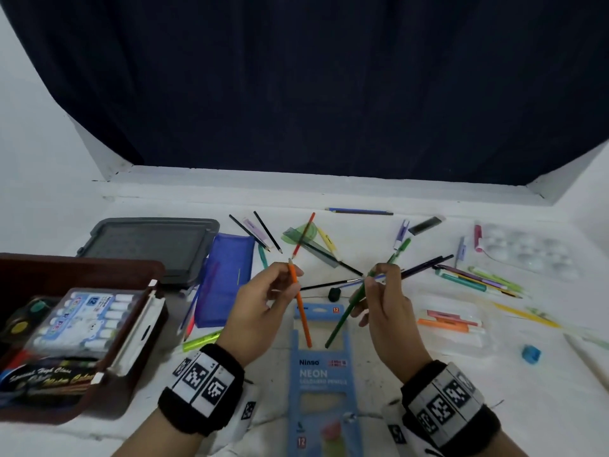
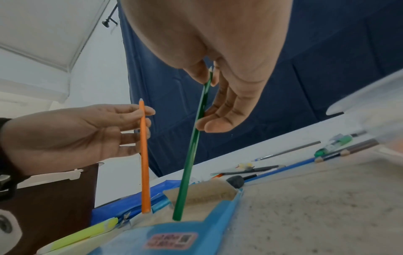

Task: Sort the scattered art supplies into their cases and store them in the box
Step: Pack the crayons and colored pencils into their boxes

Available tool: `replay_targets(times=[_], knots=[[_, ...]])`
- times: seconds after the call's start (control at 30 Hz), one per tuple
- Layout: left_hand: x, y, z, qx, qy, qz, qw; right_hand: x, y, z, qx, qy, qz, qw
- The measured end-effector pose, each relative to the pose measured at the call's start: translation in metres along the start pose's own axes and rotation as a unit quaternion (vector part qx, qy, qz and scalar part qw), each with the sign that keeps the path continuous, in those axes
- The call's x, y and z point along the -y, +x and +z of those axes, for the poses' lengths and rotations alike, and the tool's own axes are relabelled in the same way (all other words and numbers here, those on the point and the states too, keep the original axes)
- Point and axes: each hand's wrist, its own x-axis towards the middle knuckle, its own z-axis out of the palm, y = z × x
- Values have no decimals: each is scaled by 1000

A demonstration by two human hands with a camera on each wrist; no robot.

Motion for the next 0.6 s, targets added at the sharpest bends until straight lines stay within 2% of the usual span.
replay_targets(times=[0.27,0.4,0.53,0.6], knots=[[13,21,9,68,75,-15,995,3,16,13,34,-19,32,999],[16,37,7,91,94,-30,991,11,31,21,56,39,71,995],[21,51,11,96,96,-41,990,6,48,33,28,-44,41,998],[25,58,14,105,86,-64,989,3,57,38,41,-72,28,996]])
